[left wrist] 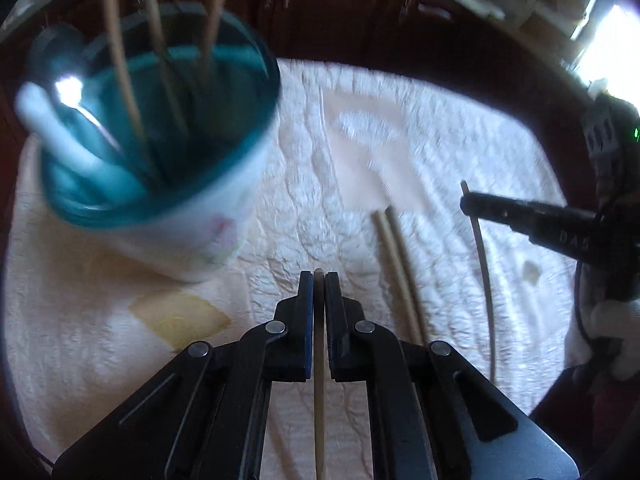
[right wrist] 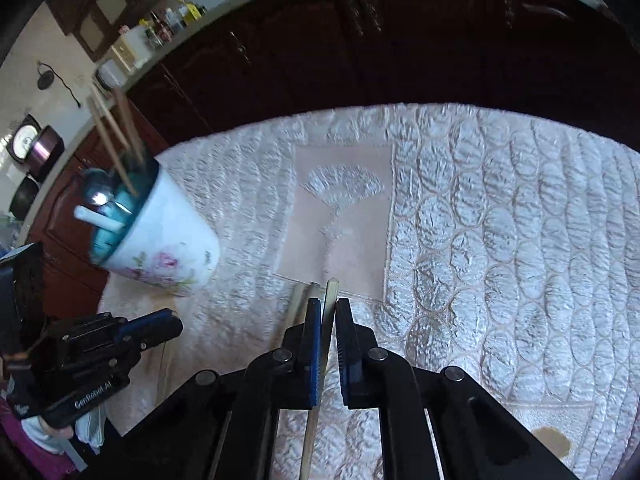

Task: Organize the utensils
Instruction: 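Lift the held chopstick with the left tool while the right tool lifts its chopstick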

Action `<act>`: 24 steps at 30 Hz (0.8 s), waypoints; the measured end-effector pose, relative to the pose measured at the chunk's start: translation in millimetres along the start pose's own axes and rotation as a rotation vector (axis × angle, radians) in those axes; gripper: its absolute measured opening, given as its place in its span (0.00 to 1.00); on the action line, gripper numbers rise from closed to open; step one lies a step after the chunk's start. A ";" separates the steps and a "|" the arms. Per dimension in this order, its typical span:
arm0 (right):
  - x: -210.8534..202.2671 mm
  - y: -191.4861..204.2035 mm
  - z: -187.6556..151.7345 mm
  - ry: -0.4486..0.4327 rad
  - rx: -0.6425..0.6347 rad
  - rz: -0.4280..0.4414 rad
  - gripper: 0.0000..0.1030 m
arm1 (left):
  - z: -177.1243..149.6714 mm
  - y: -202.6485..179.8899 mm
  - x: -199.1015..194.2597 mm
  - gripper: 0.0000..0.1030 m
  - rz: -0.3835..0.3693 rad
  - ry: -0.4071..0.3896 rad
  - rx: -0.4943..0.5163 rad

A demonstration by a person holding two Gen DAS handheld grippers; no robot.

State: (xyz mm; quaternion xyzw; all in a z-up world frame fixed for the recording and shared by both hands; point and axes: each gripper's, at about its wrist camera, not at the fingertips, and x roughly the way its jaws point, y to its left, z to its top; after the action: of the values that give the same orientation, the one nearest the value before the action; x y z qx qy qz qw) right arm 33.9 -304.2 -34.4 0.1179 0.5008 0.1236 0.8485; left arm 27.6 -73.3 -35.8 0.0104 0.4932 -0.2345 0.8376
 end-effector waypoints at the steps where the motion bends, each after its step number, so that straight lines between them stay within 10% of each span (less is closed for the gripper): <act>1: -7.7 2.1 0.0 -0.017 -0.003 0.008 0.06 | 0.2 1.3 -10.4 0.04 -0.003 -0.021 -0.001; 15: -100.1 46.5 -19.6 -0.155 -0.109 0.057 0.05 | -3.6 -0.4 -103.9 0.04 -0.040 -0.206 0.012; 24: -30.7 39.4 -27.0 0.010 -0.110 -0.058 0.21 | -12.7 2.9 -125.2 0.04 -0.037 -0.243 -0.003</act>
State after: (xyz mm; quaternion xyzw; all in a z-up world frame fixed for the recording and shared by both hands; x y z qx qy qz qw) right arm -7.8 -275.2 -9.2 0.0562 0.5006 0.1269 0.8545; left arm -32.3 -19.6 61.2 -0.0283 0.3886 -0.2489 0.8867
